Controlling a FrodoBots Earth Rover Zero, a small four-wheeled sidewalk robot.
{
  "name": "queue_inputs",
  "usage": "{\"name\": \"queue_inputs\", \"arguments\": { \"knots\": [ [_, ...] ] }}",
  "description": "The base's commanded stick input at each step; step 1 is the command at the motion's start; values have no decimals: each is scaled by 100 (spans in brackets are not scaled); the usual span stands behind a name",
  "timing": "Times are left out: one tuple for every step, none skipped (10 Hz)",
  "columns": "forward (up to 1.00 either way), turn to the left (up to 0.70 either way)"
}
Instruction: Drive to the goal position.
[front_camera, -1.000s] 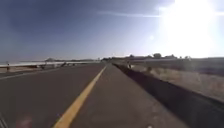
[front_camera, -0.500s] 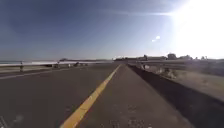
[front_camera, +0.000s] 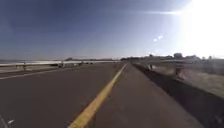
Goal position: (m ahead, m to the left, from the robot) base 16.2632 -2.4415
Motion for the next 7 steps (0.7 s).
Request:
{"name": "queue_inputs", "arguments": {
  "knots": [
    [70, 0],
    [70, 0],
    [70, 0],
    [70, 0],
    [70, 0],
    [70, 0],
    [70, -13]
  ]
}}
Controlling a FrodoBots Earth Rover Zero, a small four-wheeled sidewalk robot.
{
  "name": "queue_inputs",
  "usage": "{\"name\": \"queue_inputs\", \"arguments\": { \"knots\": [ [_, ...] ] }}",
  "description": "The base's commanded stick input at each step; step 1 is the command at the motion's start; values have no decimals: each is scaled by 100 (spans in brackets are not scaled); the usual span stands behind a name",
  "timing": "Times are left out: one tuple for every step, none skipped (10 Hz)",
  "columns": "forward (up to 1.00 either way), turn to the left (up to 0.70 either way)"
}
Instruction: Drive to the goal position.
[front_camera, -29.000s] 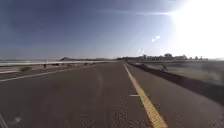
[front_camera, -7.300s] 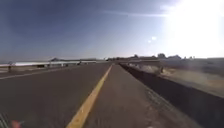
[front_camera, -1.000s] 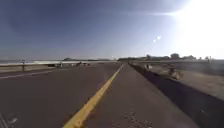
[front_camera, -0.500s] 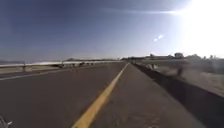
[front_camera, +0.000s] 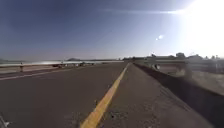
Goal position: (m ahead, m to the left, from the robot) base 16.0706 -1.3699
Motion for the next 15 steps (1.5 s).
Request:
{"name": "queue_inputs", "arguments": {
  "knots": [
    [70, -30],
    [70, -24],
    [70, -8],
    [70, 0],
    [70, 0],
    [70, 0],
    [70, 0],
    [70, 0],
    [70, 0],
    [70, 0],
    [70, 0],
    [70, 0],
    [70, 0],
    [70, 0],
    [70, 0]
  ]
}}
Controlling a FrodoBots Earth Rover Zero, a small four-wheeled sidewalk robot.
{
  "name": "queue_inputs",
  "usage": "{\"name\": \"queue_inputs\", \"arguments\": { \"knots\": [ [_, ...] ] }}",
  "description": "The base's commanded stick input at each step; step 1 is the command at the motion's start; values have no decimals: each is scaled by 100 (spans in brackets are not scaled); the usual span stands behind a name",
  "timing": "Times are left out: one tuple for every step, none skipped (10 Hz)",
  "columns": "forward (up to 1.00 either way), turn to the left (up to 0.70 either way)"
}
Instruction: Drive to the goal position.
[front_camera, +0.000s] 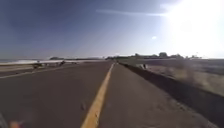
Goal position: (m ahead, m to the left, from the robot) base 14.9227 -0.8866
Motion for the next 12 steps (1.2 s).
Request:
{"name": "queue_inputs", "arguments": {
  "knots": [
    [70, 0],
    [70, 0],
    [70, 0],
    [70, 0],
    [70, 0],
    [70, 0],
    [70, 0],
    [70, 0],
    [70, 29],
    [70, 33],
    [70, 15],
    [70, 6]
  ]
}}
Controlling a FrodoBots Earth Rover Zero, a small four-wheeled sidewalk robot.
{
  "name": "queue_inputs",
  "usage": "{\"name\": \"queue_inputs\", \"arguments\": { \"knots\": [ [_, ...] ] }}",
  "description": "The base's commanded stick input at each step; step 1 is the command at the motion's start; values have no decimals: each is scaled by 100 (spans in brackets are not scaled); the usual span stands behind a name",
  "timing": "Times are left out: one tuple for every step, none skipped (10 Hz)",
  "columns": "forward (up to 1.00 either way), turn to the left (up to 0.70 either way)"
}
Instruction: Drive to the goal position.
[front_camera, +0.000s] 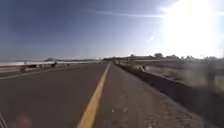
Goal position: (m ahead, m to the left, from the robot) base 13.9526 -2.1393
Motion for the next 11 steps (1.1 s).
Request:
{"name": "queue_inputs", "arguments": {
  "knots": [
    [70, 0],
    [70, 0],
    [70, 0],
    [70, 0],
    [70, 0],
    [70, 0],
    [70, 0],
    [70, 0],
    [70, 0],
    [70, 0],
    [70, 0]
  ]
}}
